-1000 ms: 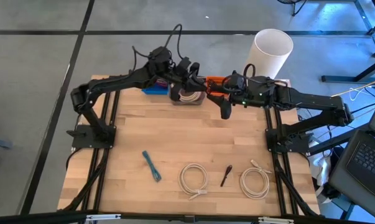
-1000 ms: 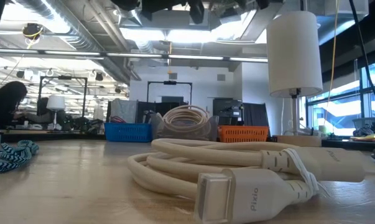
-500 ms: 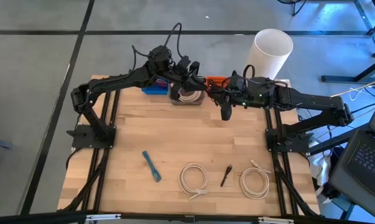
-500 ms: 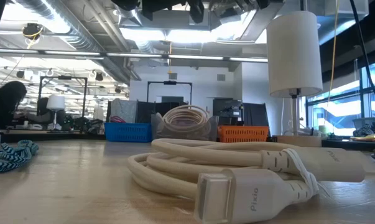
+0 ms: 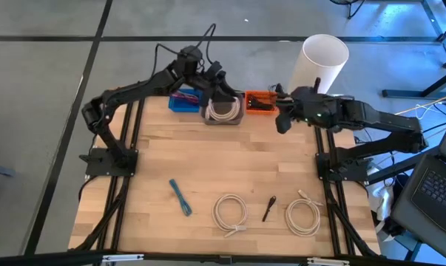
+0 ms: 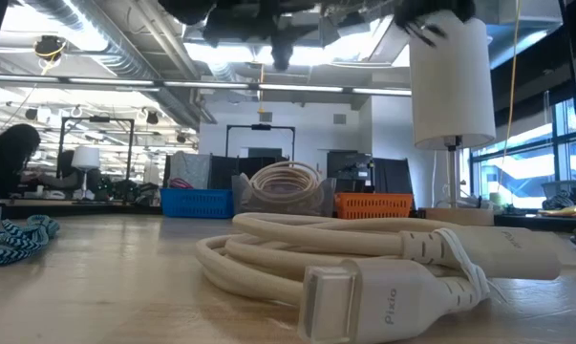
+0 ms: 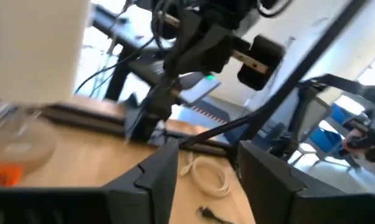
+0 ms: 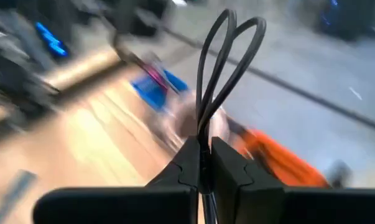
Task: Pick & Place USB Port
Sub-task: Put the black charger cable into the orange bin
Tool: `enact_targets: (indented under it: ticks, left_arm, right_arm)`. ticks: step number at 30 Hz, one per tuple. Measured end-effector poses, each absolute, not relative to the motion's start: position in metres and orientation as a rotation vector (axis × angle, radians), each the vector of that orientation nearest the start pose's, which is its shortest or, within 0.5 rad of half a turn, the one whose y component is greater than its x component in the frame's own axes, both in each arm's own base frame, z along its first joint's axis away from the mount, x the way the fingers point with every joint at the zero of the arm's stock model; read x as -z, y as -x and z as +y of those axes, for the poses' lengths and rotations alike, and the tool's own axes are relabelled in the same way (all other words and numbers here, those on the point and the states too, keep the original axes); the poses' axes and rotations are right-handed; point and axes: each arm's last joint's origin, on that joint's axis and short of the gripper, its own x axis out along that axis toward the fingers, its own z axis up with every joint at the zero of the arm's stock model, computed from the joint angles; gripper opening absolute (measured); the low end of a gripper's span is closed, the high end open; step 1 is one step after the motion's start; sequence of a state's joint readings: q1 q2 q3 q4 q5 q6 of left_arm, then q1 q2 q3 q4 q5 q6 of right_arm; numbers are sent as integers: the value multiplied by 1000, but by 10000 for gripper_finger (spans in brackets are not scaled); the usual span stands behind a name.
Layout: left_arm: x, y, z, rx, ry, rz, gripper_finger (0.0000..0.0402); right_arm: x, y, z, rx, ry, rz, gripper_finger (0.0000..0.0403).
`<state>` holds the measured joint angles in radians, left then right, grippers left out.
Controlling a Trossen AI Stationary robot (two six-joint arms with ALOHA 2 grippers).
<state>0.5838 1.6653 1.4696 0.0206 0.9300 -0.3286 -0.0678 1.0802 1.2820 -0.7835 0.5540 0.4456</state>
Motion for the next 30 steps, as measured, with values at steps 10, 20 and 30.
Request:
enact_targets:
  ticks: [10,20,30]
  left_arm:
    - [-354,-312,215,204,503,242,155]
    - [-383,-282,204,165,451,221,136]
    - [-411,-255,186,75,371,184,133]
  right_arm:
    - [-341,-232,-86,706,-276,843,16]
    - [-279,-263,-176,489,-212,1086,16]
    - [-272,-301,-235,394,62,1295,16]
